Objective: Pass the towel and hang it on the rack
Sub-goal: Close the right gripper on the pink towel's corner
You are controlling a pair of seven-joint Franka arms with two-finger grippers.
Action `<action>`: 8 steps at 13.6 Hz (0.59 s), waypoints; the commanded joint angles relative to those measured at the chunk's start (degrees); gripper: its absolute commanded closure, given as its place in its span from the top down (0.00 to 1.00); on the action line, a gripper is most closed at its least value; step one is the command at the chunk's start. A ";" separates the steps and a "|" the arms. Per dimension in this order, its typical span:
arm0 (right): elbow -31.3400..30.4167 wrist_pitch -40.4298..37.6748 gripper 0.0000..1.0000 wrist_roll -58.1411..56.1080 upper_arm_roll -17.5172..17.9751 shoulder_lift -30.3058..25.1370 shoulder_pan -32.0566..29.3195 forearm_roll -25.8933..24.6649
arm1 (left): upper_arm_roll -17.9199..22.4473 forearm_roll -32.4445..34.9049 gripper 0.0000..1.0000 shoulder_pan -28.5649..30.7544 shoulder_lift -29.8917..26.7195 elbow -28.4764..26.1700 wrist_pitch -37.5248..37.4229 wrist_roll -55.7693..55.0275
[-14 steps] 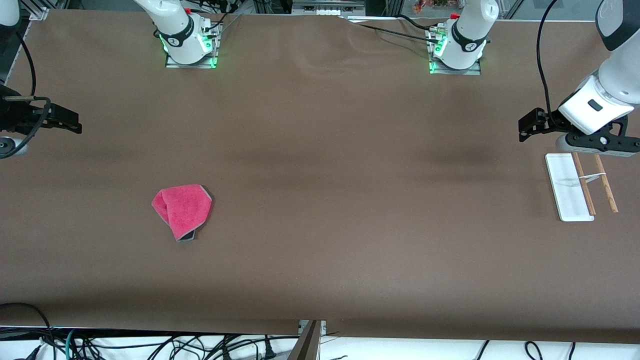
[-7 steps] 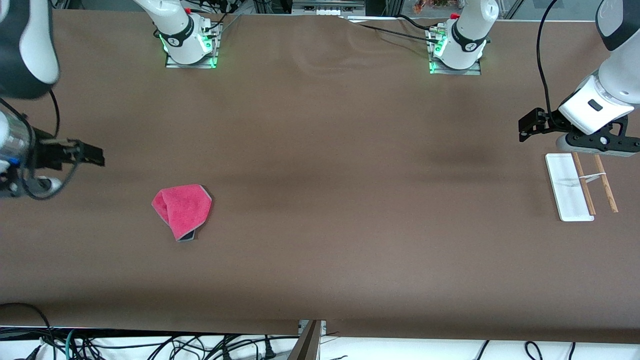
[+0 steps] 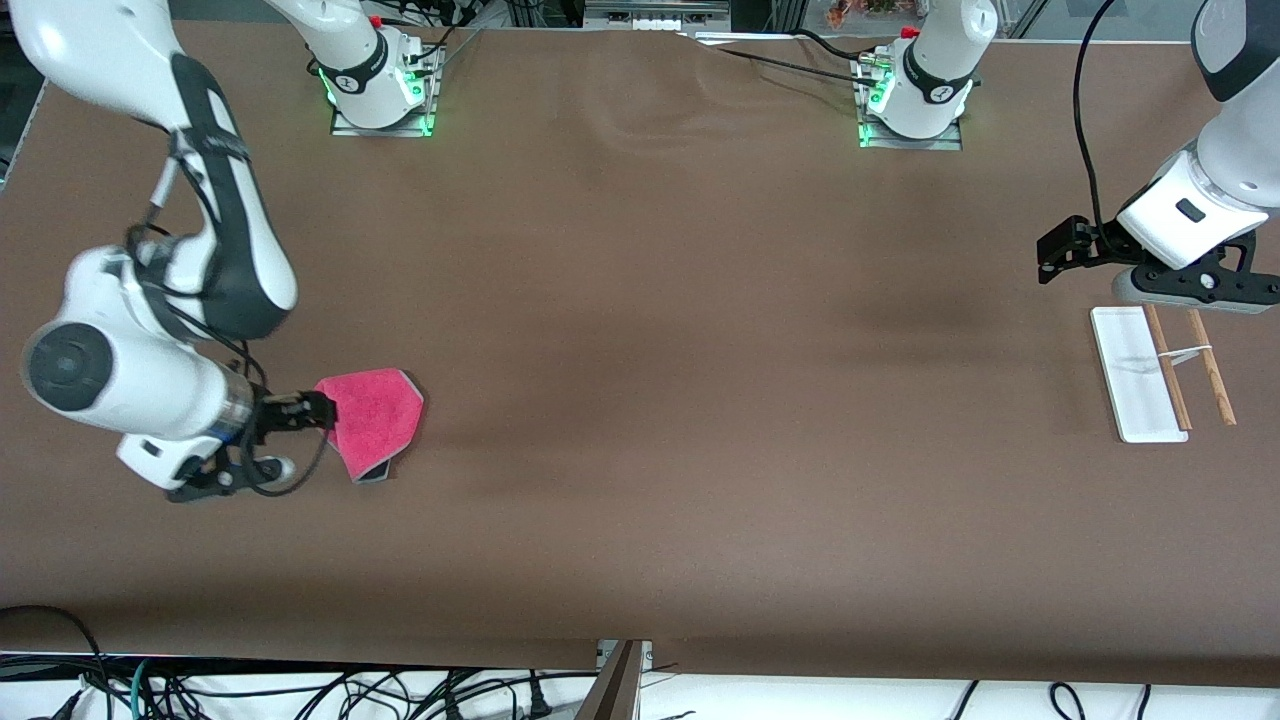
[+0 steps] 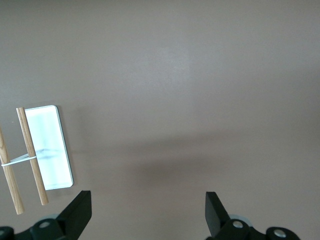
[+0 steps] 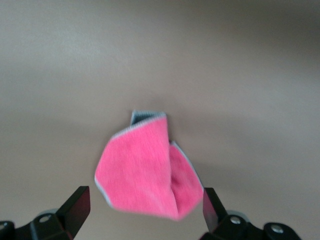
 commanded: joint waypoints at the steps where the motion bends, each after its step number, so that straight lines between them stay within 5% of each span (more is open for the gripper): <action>1: 0.71 3.80 1.00 -0.44 -0.12 3.58 1.02 -0.11 | 0.10 0.21 1.00 -0.05 -0.37 0.08 0.07 1.08; 8: 0.44 7.76 1.00 -0.97 -0.12 10.88 1.02 -0.12 | 0.10 0.21 1.00 -0.05 -0.37 0.08 0.07 1.08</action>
